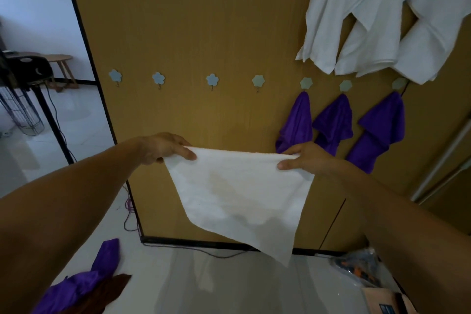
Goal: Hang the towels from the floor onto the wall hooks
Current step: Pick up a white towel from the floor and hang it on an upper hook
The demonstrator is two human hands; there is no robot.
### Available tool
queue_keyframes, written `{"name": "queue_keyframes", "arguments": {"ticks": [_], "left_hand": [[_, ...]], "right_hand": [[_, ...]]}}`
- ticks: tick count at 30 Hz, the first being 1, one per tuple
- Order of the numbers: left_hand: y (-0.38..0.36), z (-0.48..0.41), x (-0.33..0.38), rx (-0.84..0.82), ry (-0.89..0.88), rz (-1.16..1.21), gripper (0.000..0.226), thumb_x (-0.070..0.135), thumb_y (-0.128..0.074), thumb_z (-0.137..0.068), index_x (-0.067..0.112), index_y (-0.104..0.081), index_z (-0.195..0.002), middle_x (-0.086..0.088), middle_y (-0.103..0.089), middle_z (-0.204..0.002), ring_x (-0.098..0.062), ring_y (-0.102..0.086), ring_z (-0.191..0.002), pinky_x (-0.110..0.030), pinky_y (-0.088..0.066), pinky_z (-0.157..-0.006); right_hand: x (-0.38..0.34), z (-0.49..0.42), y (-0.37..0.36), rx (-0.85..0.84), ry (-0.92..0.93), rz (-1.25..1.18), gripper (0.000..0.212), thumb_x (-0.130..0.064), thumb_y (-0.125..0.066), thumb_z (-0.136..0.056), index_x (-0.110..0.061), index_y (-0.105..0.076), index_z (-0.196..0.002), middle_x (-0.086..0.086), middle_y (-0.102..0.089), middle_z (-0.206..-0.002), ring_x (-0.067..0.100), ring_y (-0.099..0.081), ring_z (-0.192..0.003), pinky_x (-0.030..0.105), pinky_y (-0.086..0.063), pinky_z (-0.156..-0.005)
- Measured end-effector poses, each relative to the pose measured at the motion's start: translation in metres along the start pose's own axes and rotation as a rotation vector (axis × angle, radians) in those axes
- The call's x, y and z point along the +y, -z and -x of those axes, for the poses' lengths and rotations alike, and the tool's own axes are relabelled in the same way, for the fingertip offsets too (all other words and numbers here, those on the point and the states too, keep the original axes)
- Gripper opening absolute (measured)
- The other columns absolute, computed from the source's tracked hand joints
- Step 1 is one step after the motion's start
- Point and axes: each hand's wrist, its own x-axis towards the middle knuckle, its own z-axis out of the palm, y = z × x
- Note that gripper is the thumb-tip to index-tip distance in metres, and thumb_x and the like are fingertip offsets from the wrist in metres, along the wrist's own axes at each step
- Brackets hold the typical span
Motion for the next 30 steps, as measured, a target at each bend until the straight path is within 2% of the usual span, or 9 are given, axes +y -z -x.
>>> {"name": "queue_keyframes", "arguments": {"ticks": [9,14,15,18,20,22,24,28,30], "left_hand": [[-0.009,-0.010,0.000,0.143,-0.084,-0.217,0.018,0.031,-0.071,-0.083,0.015,-0.070,-0.089,-0.002,-0.061,-0.095,-0.021,-0.055,-0.089,-0.029,-0.041,-0.078],[-0.015,-0.015,-0.007,0.648,-0.493,-0.602,0.031,0.033,-0.047,-0.099,0.014,-0.068,-0.088,-0.011,-0.052,-0.089,-0.035,-0.052,-0.097,-0.035,-0.040,-0.077],[-0.017,-0.015,-0.011,0.641,-0.452,-0.813,0.034,0.035,-0.043,-0.100,0.012,-0.068,-0.103,-0.016,-0.053,-0.103,-0.036,-0.049,-0.105,-0.038,-0.041,-0.084],[-0.031,-0.015,-0.024,-0.113,-0.011,-1.196,0.046,0.041,-0.042,-0.100,0.010,-0.056,-0.130,-0.013,-0.050,-0.137,-0.030,-0.046,-0.124,-0.034,-0.038,-0.098],[-0.025,-0.017,-0.019,-0.019,-0.057,-1.053,0.041,0.038,-0.049,-0.098,0.010,-0.059,-0.125,-0.011,-0.053,-0.133,-0.029,-0.049,-0.120,-0.034,-0.040,-0.093],[-0.013,-0.022,-0.010,0.502,-0.351,-0.956,0.033,0.035,-0.049,-0.097,0.013,-0.065,-0.116,-0.009,-0.054,-0.125,-0.030,-0.048,-0.114,-0.039,-0.042,-0.091],[-0.009,-0.022,-0.008,0.650,-0.500,-0.971,0.030,0.028,-0.048,-0.098,0.011,-0.068,-0.113,-0.010,-0.056,-0.122,-0.030,-0.049,-0.112,-0.039,-0.043,-0.090],[-0.023,-0.011,-0.016,-0.235,0.127,-1.096,0.036,0.032,-0.050,-0.098,0.009,-0.058,-0.124,-0.010,-0.059,-0.122,-0.028,-0.059,-0.105,-0.035,-0.047,-0.084],[-0.027,-0.009,-0.017,-0.233,0.172,-1.025,0.038,0.033,-0.049,-0.098,0.005,-0.060,-0.121,-0.012,-0.060,-0.116,-0.027,-0.059,-0.100,-0.033,-0.045,-0.081]], "right_hand": [[0.001,0.000,-0.003,0.135,0.137,0.042,0.060,-0.052,-0.065,-0.080,0.005,-0.059,-0.060,0.018,-0.056,-0.066,0.024,-0.050,-0.065,0.041,-0.039,-0.067],[0.001,-0.002,-0.009,0.588,0.209,0.394,0.045,-0.051,-0.055,-0.092,-0.010,-0.075,-0.095,-0.001,-0.051,-0.126,0.029,-0.040,-0.117,0.042,-0.033,-0.103],[0.001,-0.002,-0.013,0.480,0.215,0.509,0.044,-0.050,-0.054,-0.093,-0.011,-0.074,-0.100,-0.002,-0.054,-0.124,0.027,-0.043,-0.114,0.040,-0.035,-0.099],[-0.001,-0.002,-0.028,-0.252,-0.126,0.709,0.049,-0.054,-0.048,-0.095,-0.007,-0.064,-0.097,0.001,-0.055,-0.091,0.015,-0.052,-0.083,0.026,-0.045,-0.074],[-0.002,-0.004,-0.026,-0.010,-0.083,0.593,0.049,-0.056,-0.047,-0.094,-0.010,-0.064,-0.089,0.006,-0.061,-0.090,0.021,-0.057,-0.086,0.034,-0.049,-0.078],[-0.001,-0.004,-0.024,0.520,0.111,0.485,0.047,-0.050,-0.049,-0.096,-0.007,-0.067,-0.088,0.012,-0.066,-0.095,0.033,-0.055,-0.097,0.043,-0.046,-0.083],[0.003,-0.003,-0.024,0.604,0.211,0.437,0.043,-0.044,-0.053,-0.095,-0.004,-0.068,-0.089,0.011,-0.066,-0.089,0.033,-0.052,-0.096,0.040,-0.044,-0.082],[0.008,0.009,-0.043,-0.252,-0.139,0.527,0.044,-0.055,-0.060,-0.088,-0.019,-0.049,-0.066,-0.007,-0.039,-0.070,0.010,-0.043,-0.069,0.016,-0.036,-0.062],[0.010,0.007,-0.043,-0.181,-0.053,0.361,0.048,-0.047,-0.061,-0.090,-0.021,-0.038,-0.056,-0.008,-0.035,-0.064,0.004,-0.035,-0.058,0.014,-0.029,-0.051]]}}
